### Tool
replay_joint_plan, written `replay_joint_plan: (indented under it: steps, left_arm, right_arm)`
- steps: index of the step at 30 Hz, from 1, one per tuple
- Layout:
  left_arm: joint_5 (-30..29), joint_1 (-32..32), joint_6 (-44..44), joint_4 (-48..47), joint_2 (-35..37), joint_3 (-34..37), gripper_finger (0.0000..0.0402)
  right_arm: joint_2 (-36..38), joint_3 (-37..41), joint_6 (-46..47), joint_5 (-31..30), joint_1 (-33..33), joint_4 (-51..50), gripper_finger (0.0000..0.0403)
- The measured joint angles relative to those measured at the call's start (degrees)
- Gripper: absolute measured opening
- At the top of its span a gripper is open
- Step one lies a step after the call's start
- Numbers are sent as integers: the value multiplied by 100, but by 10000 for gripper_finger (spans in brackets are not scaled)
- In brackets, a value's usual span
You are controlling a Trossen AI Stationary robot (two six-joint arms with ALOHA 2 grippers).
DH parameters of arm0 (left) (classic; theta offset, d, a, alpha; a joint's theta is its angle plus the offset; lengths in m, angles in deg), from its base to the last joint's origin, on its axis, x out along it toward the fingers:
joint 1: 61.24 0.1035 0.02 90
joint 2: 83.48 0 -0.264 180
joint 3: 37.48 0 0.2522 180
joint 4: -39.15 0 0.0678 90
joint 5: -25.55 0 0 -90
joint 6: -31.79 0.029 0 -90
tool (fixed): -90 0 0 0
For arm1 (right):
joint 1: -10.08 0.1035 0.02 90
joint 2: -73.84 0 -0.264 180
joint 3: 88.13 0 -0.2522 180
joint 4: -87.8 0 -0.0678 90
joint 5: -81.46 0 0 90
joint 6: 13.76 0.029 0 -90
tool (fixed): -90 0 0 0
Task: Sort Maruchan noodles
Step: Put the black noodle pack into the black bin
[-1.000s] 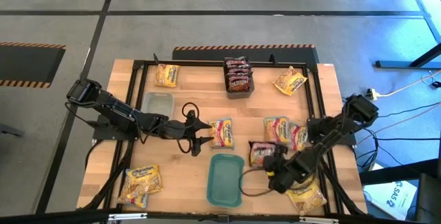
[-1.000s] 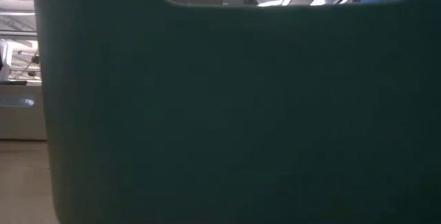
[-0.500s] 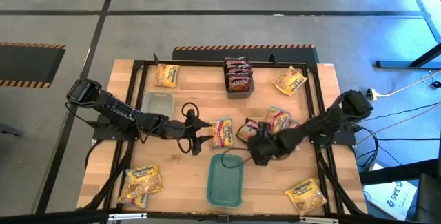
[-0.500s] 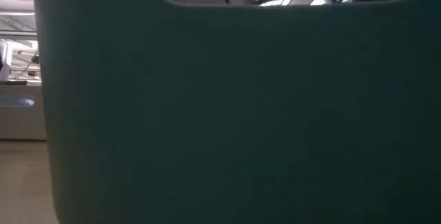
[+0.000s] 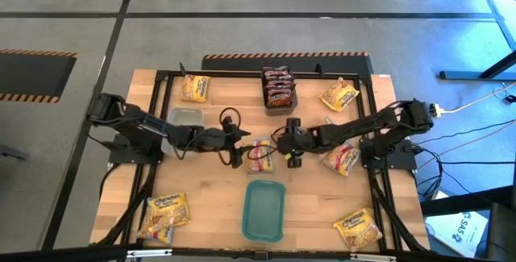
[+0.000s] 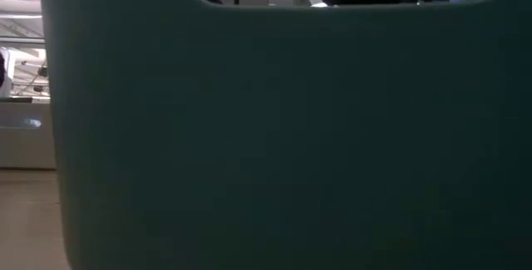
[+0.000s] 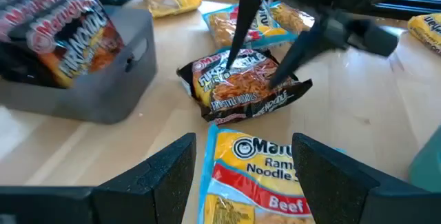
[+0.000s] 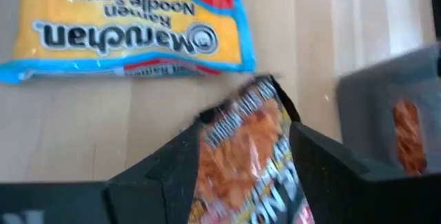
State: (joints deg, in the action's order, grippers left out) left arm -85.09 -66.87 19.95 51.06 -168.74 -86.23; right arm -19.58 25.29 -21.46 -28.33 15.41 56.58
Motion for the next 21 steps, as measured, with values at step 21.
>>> replay_joint_plan:
  steps: [21]
  left_arm:
    - [674,588,-416,-1182,-2605,-2864,233]
  right_arm:
    - [2404,2265,1479,2396,-1981,827,211]
